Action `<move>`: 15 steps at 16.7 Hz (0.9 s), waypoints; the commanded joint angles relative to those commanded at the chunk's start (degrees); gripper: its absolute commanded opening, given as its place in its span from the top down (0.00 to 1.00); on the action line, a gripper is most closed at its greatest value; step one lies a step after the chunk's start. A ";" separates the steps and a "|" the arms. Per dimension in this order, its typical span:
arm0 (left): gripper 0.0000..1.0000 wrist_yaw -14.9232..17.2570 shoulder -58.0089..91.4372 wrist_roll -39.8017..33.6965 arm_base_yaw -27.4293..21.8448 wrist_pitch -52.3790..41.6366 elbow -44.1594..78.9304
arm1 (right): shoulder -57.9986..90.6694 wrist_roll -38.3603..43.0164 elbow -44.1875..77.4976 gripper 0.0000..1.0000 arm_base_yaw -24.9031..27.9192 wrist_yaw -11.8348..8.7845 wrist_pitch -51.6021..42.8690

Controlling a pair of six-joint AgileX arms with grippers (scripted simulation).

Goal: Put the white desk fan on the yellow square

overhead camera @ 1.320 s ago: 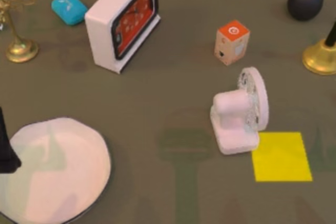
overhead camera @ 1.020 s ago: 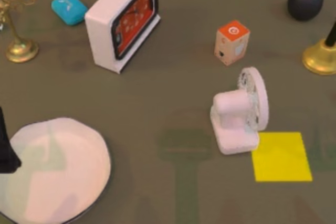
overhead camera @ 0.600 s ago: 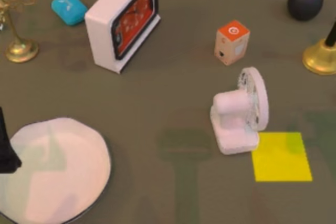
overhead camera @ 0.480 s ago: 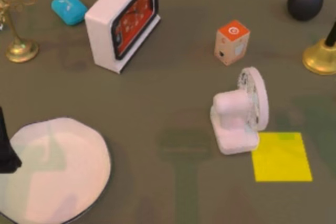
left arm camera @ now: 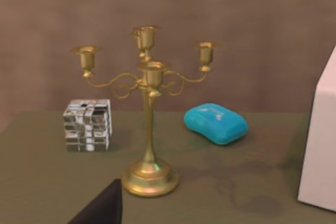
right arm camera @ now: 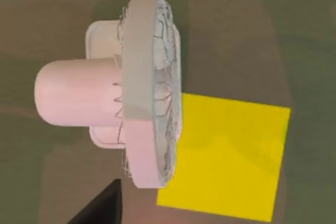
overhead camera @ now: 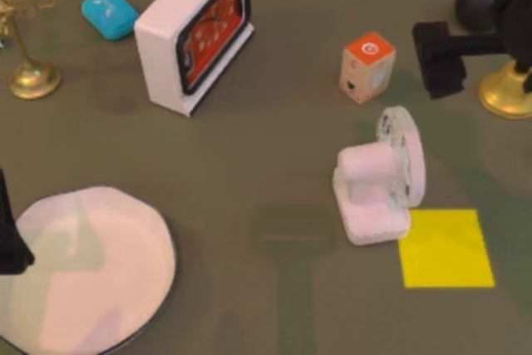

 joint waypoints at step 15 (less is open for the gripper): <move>0.00 0.00 0.00 0.00 0.00 0.00 0.00 | 25.68 4.24 25.79 0.00 5.91 0.23 -18.16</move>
